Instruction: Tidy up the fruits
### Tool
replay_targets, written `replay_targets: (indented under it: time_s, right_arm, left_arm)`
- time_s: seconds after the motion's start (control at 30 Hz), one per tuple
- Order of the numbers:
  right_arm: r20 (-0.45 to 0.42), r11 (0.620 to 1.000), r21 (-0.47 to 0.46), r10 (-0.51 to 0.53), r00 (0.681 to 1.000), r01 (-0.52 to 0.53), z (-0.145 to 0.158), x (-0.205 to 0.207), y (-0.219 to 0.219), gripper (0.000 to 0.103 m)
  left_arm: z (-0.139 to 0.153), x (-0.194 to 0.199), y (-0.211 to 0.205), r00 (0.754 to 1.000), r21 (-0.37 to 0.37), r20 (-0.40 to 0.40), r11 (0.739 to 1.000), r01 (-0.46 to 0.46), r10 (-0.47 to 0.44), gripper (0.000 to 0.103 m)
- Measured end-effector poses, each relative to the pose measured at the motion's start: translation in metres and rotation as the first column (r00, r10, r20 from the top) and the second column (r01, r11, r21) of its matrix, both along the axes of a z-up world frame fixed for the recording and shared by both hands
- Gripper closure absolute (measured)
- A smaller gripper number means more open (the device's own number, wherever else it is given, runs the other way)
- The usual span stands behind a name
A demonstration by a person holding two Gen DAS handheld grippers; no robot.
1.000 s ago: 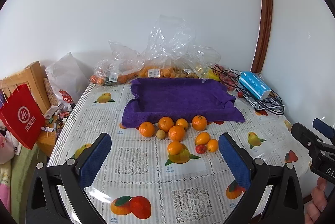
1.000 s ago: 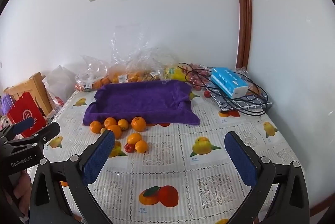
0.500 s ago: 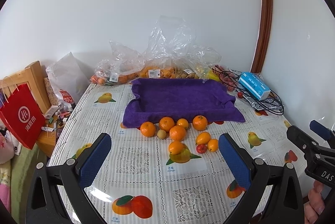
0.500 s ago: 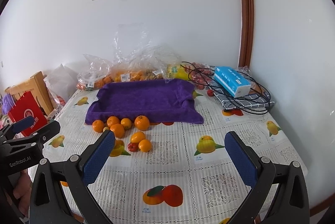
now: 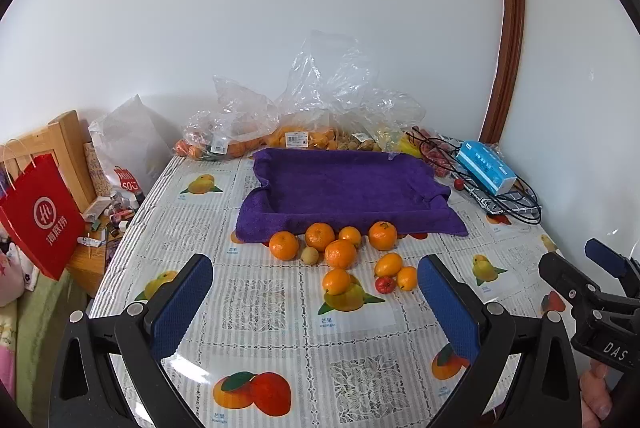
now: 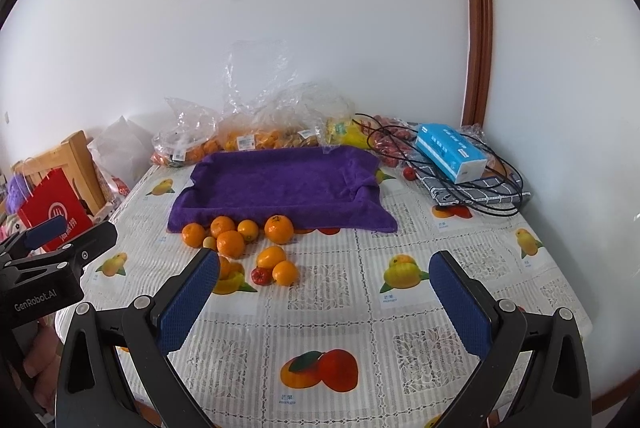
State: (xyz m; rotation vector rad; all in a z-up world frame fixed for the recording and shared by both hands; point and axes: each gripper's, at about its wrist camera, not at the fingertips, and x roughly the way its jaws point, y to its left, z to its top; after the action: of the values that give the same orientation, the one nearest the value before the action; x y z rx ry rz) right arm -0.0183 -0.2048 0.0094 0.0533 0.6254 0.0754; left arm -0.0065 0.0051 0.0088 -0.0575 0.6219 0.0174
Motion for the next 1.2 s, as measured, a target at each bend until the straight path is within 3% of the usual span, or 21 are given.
replay_targets:
  time_s: [1.2]
  right_arm:
    - [0.01, 1.0, -0.01, 0.005, 1.0, -0.005, 0.0, -0.006, 0.004, 0.0]
  left_arm:
    - [-0.005, -0.012, 0.007, 1.0, -0.005, 0.026, 1.0, 0.0, 0.0, 0.0]
